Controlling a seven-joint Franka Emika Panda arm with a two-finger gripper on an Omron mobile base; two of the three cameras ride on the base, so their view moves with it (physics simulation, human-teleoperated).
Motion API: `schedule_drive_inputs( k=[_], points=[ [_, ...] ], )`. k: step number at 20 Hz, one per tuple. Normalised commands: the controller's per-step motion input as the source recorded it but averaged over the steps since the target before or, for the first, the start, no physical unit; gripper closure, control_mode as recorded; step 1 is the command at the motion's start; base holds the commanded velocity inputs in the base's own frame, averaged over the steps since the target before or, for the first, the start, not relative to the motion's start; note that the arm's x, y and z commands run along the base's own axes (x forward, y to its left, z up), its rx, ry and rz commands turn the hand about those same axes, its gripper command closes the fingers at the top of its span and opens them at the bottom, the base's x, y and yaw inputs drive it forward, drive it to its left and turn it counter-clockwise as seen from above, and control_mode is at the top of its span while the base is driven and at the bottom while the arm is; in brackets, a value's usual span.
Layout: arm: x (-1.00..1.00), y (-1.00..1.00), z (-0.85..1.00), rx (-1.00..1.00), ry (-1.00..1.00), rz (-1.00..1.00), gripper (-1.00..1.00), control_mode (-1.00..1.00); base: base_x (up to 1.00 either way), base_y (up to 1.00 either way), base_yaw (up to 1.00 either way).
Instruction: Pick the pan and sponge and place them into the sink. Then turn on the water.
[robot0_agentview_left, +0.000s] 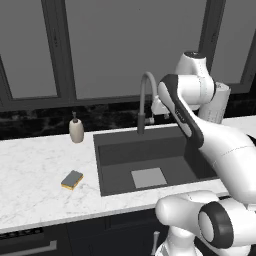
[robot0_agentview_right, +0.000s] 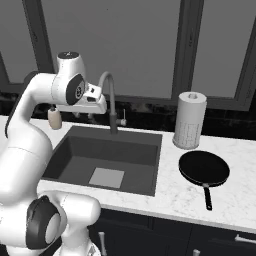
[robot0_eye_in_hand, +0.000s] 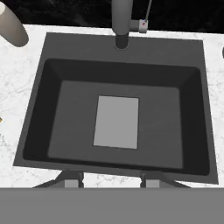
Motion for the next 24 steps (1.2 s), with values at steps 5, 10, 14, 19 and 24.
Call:
schedule_drive_inputs(
  k=[5,10,14,19,24],
  points=[
    [-0.39,0.00,0.00,0.00,-0.12,0.00,-1.00,-1.00,0.00,0.00,0.00],
    [-0.69,0.00,0.00,0.00,-0.10,0.00,-1.00,-1.00,0.00,0.00,0.00],
    [-0.47,0.00,-0.02,0.00,0.00,0.00,-1.00,-1.00,0.00,0.00,0.00],
    [-0.20,-0.10,-0.15,0.00,0.00,0.00,-1.00,-1.00,0.00,0.00,0.00],
    [-0.03,-0.25,-0.17,0.00,0.00,0.00,-1.00,-1.00,0.00,0.00,0.00]
  ],
)
